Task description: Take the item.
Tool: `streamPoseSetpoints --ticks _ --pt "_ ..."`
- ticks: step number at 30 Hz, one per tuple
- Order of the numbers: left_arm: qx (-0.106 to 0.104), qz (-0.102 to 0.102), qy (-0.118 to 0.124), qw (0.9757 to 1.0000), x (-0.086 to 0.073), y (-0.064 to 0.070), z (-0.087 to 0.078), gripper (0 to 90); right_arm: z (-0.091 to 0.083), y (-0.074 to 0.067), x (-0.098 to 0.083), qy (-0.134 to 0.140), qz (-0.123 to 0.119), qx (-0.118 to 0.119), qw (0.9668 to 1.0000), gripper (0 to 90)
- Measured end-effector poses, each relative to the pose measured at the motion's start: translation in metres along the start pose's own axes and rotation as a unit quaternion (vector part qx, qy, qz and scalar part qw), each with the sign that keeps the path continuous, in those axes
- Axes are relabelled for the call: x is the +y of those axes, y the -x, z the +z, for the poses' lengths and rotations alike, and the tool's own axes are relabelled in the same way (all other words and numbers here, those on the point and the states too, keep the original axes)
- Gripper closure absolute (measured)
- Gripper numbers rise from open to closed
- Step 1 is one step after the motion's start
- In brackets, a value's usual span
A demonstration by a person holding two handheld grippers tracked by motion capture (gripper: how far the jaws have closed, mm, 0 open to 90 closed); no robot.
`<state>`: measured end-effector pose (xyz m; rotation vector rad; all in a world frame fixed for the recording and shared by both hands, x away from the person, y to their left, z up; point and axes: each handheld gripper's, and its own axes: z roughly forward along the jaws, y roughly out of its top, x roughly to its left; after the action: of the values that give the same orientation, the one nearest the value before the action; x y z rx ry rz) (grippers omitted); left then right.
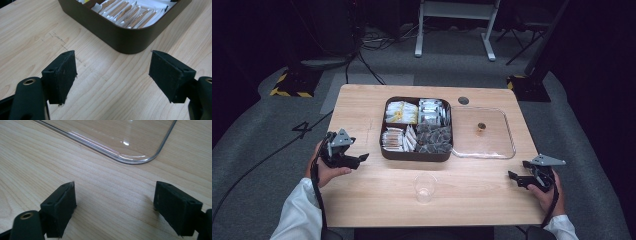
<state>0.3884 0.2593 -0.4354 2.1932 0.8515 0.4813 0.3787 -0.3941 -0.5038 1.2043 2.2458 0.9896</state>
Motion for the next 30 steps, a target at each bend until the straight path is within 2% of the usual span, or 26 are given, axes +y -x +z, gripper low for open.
streamPoseSetpoints --ticks 7,8,20,30 --pt "0.004 0.009 0.001 1.0000 0.008 -0.001 0.003 22.2 0.000 0.000 0.000 0.000 0.000 0.000 1.0000 18.4" --pt "-0.001 0.008 0.000 1.0000 0.009 -0.002 0.004 22.2 0.000 0.000 0.000 0.000 0.000 0.000 1.0000 18.4" --pt "-0.005 0.003 0.015 0.9999 0.025 -0.011 0.007 22.2 0.000 0.000 0.000 0.000 0.000 0.000 1.0000 18.4" --pt "-0.002 0.007 0.011 0.9999 0.031 -0.015 0.008 22.2 0.000 0.000 0.000 -0.001 0.000 0.000 1.0000 18.4"
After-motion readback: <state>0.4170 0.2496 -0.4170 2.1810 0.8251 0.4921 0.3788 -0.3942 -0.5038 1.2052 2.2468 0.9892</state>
